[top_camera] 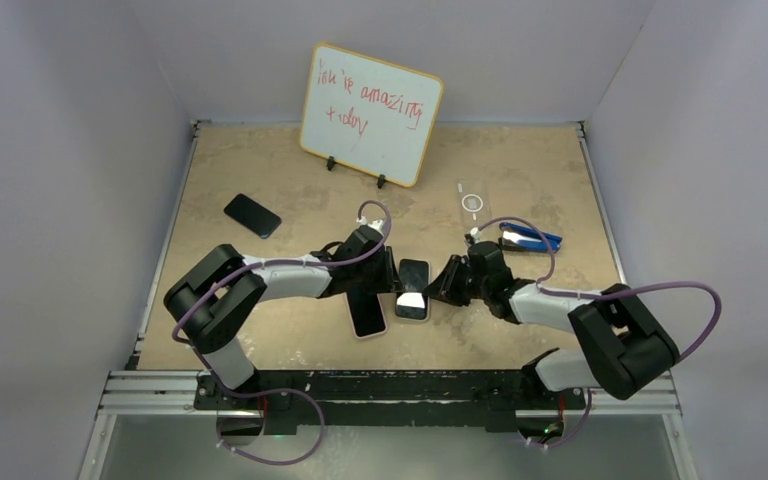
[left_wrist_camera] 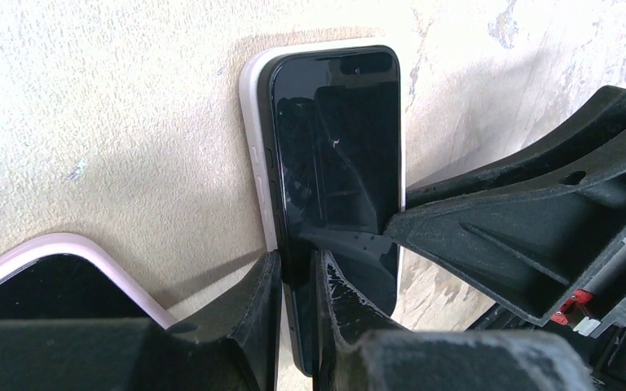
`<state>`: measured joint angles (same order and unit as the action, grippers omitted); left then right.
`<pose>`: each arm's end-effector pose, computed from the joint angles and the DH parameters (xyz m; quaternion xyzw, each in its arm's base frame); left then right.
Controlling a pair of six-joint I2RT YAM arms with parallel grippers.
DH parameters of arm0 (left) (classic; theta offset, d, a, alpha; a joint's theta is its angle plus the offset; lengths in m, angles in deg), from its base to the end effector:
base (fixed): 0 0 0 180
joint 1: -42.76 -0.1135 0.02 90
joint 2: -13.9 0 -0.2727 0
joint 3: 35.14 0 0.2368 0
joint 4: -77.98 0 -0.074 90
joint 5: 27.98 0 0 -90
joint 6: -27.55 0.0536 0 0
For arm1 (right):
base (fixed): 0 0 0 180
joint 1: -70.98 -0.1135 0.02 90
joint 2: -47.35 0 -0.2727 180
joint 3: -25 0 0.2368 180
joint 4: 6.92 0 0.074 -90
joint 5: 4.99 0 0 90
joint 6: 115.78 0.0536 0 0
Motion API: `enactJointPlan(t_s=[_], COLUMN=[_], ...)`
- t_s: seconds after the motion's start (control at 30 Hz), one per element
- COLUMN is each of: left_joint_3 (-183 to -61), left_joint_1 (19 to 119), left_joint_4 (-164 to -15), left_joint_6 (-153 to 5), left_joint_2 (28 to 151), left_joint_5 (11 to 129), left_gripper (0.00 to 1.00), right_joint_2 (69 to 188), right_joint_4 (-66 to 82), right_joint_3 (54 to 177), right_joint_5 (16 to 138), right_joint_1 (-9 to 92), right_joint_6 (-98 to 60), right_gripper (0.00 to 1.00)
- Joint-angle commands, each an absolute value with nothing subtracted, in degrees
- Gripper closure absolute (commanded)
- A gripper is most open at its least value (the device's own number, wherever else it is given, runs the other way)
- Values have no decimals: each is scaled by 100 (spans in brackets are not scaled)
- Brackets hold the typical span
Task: Put the phone into the phone case
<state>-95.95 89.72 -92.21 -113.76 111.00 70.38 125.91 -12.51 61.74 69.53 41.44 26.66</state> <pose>0.2213 -0.2485 0.1524 -0.0079 0.9254 -0.3262 0.1928 0.2050 0.1326 0.1486 0.1158 0.8783 0.3846 0.2594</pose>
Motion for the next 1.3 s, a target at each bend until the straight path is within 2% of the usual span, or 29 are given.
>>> enactJointPlan(t_s=[0.0, 0.2, 0.37, 0.63, 1.1, 1.17, 1.27], left_joint_3=[-9620, -9408, -9665, -9615, -9455, -9348, -9191], left_joint_1=[9411, 9418, 9402, 9405, 9410, 9416, 9436], left_joint_4=[-10107, -10684, -9591, -9057, -8570, -8645, -9014], left_joint_6=[-11844, -12183, -11746, -11590, -11640, -11680, -11800], left_joint_2=[11187, 11092, 10820, 10497, 10332, 10320, 10408], left_joint_5=[7816, 8149, 7586, 7174, 7218, 7286, 7468], left_gripper=[82, 78, 69, 63, 55, 56, 63], right_joint_2=[12517, 12425, 12225, 11718, 11426, 11472, 11532], right_joint_4=[-1907, -1817, -1493, -271, 340, 218, 56], right_joint_3=[6098, 6064, 6091, 6341, 6194, 6139, 6030], right_joint_5=[6705, 6735, 6881, 7230, 7051, 6864, 6737], right_joint_1=[4028, 4030, 4030, 4030, 4026, 4030, 4022], right_joint_6=[3037, 3094, 2946, 2275, 2023, 2062, 2140], right_gripper=[74, 70, 69, 51, 57, 61, 68])
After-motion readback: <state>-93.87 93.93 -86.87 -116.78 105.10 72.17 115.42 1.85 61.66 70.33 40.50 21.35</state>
